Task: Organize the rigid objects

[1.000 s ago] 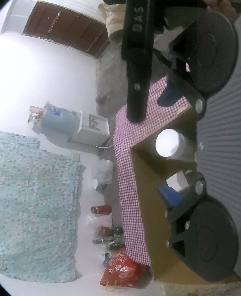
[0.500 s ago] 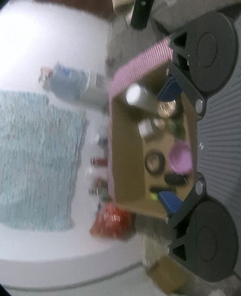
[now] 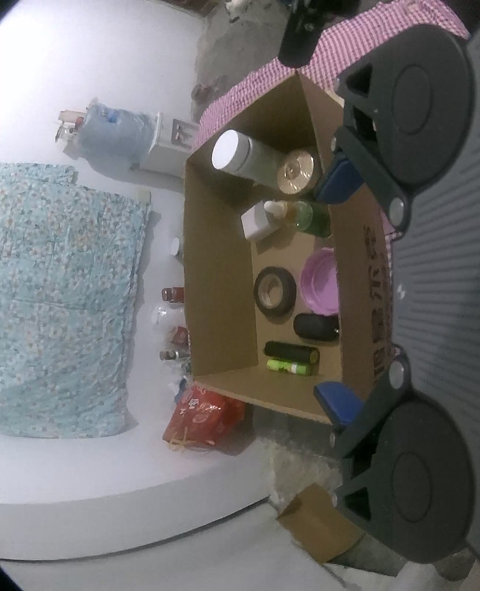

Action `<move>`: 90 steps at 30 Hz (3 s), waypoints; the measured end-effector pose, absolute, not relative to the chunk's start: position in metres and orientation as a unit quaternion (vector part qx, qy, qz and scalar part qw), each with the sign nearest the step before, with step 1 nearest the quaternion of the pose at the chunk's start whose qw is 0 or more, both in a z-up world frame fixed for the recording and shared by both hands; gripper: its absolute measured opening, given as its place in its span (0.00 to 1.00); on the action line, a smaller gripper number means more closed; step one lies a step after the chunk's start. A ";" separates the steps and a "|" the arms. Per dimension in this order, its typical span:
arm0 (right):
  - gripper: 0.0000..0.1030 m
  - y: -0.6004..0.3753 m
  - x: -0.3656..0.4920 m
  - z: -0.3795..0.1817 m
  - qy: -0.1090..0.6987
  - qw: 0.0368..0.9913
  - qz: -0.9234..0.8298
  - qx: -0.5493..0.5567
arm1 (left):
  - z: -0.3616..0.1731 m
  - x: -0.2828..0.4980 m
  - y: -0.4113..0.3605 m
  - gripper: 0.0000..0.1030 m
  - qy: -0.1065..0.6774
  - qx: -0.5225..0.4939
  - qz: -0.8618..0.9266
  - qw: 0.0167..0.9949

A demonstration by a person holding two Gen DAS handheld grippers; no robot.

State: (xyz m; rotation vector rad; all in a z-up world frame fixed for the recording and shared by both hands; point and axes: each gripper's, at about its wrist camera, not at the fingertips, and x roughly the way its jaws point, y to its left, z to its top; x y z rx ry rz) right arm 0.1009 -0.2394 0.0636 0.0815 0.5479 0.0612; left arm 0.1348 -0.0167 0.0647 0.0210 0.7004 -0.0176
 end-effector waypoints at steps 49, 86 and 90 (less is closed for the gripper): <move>0.99 -0.214 0.152 0.040 0.340 0.939 0.050 0.019 | 0.058 0.149 -0.005 0.98 0.367 0.019 0.031 0.930; 0.99 -0.212 0.145 0.043 0.339 0.939 0.046 0.023 | 0.063 0.145 -0.009 0.97 0.364 0.018 0.034 0.931; 0.99 -0.212 0.145 0.043 0.339 0.939 0.046 0.022 | 0.063 0.144 -0.009 0.97 0.363 0.018 0.034 0.931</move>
